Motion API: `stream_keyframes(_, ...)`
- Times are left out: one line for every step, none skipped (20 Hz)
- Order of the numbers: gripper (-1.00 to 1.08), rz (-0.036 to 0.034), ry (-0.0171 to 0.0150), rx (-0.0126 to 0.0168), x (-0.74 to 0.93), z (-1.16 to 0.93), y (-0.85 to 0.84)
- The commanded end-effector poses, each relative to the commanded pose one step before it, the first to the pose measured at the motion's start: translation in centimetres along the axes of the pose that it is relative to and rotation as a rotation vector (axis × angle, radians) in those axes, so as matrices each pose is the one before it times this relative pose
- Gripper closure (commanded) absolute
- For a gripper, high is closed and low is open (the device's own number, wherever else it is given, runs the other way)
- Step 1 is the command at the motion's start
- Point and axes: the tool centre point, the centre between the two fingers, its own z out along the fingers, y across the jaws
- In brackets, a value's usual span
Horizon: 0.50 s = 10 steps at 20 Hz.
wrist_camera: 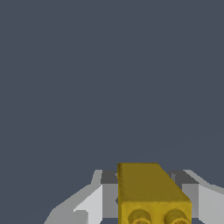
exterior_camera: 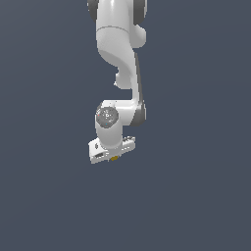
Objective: Pick up the object and move it to a goal position.
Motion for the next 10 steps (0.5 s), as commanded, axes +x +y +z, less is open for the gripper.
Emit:
stream_keyframes(1.08, 0.00001, 0.00166, -0.00086, 0.230, -1.546, 0.090)
stream_keyframes(1.08, 0.00000, 0.00000, 0.00000, 0.091, -0.729, 0.032)
stream_keyframes(1.08, 0.00000, 0.00000, 0.00000, 0.099, -0.790, 0.035)
stream_keyframes(1.08, 0.00000, 0.00000, 0.00000, 0.107, -0.848, 0.038)
stream_keyframes(1.08, 0.00000, 0.00000, 0.00000, 0.114, -0.904, 0.040)
stream_keyframes(1.08, 0.00000, 0.00000, 0.00000, 0.122, -0.958, 0.043)
stream_keyframes(1.08, 0.00000, 0.00000, 0.00000, 0.129, -1.009, 0.046)
stream_keyframes(1.08, 0.00000, 0.00000, 0.00000, 0.137, -1.058, 0.048)
stream_keyframes(1.08, -0.00060, 0.00031, 0.00013, 0.157, -1.109, 0.015)
stream_keyframes(1.08, 0.00000, 0.00000, 0.00000, 0.148, -1.117, 0.052)
